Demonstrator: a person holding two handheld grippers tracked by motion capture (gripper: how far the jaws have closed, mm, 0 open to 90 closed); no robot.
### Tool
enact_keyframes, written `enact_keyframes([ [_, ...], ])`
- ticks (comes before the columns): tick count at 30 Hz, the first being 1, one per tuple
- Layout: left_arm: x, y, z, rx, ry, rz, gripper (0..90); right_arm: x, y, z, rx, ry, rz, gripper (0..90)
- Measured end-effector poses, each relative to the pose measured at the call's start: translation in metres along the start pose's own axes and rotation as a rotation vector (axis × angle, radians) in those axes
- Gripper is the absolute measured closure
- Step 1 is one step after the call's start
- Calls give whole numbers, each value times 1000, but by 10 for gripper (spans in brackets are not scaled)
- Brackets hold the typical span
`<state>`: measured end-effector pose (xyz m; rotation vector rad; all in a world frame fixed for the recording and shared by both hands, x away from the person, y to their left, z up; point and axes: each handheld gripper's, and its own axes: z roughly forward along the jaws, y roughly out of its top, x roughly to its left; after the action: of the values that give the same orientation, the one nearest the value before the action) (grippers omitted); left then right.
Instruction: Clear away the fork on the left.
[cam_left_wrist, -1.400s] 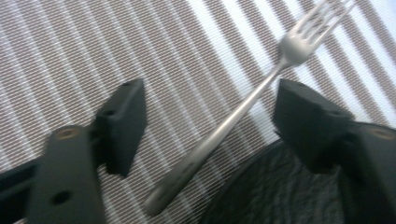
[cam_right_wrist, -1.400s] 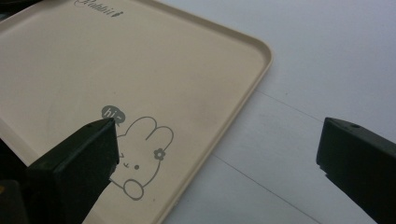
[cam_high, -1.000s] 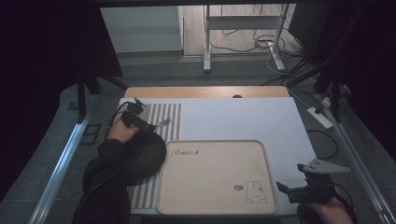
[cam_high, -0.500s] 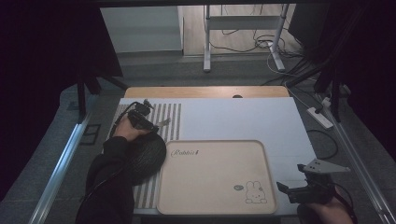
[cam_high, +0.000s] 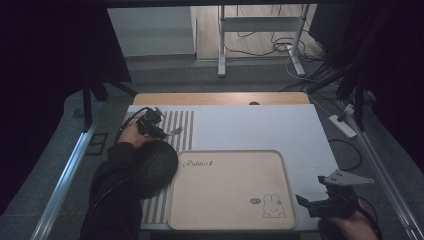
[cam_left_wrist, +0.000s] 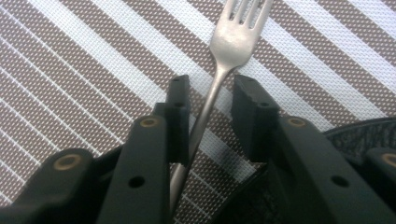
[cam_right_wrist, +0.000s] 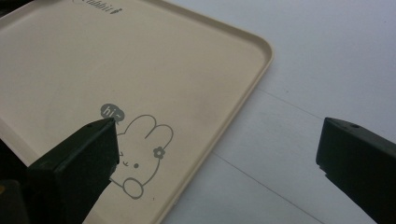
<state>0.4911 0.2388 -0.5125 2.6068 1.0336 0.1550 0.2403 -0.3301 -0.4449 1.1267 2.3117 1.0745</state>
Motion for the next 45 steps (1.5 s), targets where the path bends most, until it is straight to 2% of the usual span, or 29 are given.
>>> enact_keyframes([
  [2,-1,0,0,-3,-3,10,720,0,0,0,1,-2,0,0],
  [5,1,-4,0,-20,-15,58,806,0,0,0,0,-1,0,0],
  [7,2,-7,0,-41,-22,70,847,0,0,-1,-1,0,-2,0],
  [8,3,-8,0,-48,-28,63,863,0,0,-1,-1,0,-3,0],
  [14,4,-9,-1,-53,-28,105,867,0,0,0,0,1,3,0],
  [17,4,-7,-3,-30,0,117,867,-1,0,0,-1,4,7,0],
  [19,5,-7,-9,-13,42,116,867,-1,0,0,-2,3,9,0],
  [23,9,-9,-22,-4,100,97,867,-1,0,0,-3,4,9,0],
  [28,15,-17,-38,2,129,60,868,-1,0,0,-2,5,8,0],
  [32,17,-24,-45,-13,122,11,870,-1,0,0,1,4,6,0],
  [37,20,-31,-48,-6,104,-28,871,0,0,1,6,1,2,0],
  [45,19,-31,-62,41,95,-50,870,-1,0,1,7,2,3,0],
])
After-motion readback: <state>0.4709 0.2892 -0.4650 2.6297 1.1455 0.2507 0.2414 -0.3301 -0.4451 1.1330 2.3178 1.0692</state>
